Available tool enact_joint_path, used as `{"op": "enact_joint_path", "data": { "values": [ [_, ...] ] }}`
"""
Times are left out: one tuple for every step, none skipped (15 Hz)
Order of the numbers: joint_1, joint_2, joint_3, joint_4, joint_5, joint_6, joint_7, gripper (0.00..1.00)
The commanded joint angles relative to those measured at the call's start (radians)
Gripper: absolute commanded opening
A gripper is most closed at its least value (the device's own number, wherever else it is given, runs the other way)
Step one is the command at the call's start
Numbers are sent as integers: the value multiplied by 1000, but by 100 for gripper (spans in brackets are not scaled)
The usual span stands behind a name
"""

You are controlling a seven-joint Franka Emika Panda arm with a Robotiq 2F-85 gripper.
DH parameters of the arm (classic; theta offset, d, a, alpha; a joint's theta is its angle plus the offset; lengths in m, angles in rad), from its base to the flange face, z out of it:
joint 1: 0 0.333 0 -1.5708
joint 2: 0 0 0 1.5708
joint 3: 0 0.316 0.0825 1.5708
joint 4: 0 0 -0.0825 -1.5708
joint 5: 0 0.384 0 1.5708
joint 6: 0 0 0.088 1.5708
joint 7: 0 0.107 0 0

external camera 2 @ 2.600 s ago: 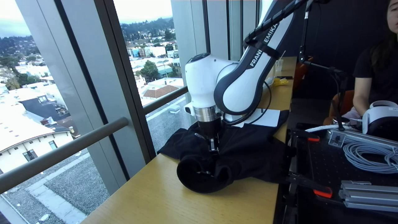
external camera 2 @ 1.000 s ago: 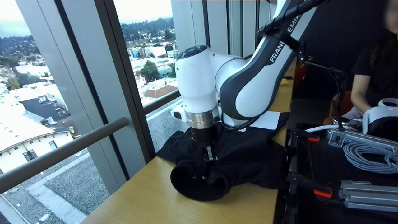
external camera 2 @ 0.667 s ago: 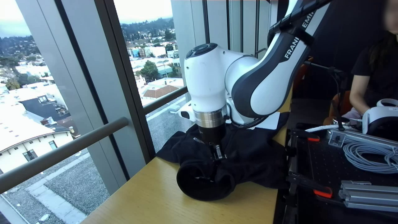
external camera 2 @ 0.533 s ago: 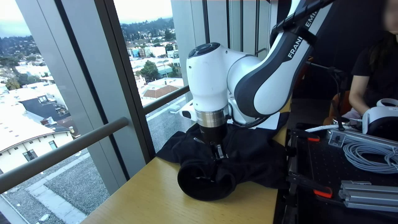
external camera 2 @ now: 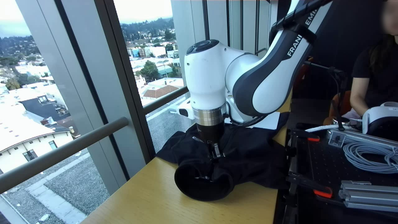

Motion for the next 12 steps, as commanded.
{"op": "enact_joint_path", "data": {
  "values": [
    [8,16,14,6,-27,11,31,1],
    [11,19,14,6,-28,12,32,1],
    [13,25,14,8,-28,12,32,1],
    [14,30,14,11,-28,11,32,1],
    [16,34,15,15,-28,9,31,1],
    [18,38,15,17,-29,8,31,1],
    [21,43,14,22,-31,8,32,1],
    [22,44,14,23,-31,7,32,1],
    [20,43,15,22,-30,7,30,1],
    [19,40,12,16,-33,10,30,1],
    [15,35,10,8,-33,10,29,1],
    [10,22,8,-7,-30,9,29,1]
  ]
}}
